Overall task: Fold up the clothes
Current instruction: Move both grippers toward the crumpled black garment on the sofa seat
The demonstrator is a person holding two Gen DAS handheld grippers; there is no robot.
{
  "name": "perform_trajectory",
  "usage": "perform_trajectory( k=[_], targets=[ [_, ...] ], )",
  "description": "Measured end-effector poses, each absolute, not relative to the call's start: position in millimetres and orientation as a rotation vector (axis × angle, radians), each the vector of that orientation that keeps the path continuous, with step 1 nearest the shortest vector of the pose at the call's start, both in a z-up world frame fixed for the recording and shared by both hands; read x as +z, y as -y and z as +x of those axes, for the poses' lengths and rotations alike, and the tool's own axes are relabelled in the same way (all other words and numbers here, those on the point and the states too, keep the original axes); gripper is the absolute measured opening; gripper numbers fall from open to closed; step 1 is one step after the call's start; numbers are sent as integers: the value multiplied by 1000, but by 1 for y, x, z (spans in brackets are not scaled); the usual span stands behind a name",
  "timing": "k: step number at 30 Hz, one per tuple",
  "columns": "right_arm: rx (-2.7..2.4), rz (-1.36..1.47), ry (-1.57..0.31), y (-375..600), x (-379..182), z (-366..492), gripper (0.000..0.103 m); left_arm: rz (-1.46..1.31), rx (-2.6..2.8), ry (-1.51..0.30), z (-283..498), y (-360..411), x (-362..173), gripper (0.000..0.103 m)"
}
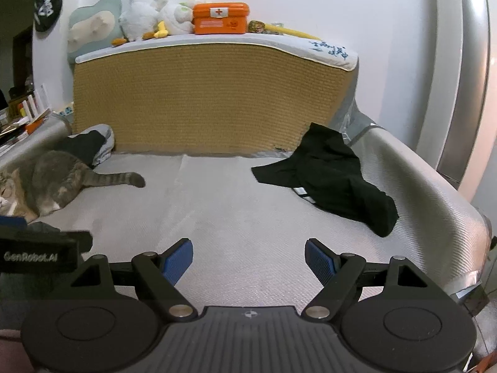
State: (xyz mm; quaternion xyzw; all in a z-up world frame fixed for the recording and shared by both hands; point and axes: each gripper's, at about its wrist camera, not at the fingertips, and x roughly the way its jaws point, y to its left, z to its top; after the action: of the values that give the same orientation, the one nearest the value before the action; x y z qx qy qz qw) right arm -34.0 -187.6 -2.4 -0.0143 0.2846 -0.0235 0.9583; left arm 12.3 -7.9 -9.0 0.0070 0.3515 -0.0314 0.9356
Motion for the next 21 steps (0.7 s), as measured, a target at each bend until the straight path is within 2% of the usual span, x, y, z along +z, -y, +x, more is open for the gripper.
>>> perform_trajectory(
  k=[21],
  targets=[
    [-48, -48, -589, 197, -10, -27, 82, 2, -91, -688, 19, 6, -13, 103]
  ],
)
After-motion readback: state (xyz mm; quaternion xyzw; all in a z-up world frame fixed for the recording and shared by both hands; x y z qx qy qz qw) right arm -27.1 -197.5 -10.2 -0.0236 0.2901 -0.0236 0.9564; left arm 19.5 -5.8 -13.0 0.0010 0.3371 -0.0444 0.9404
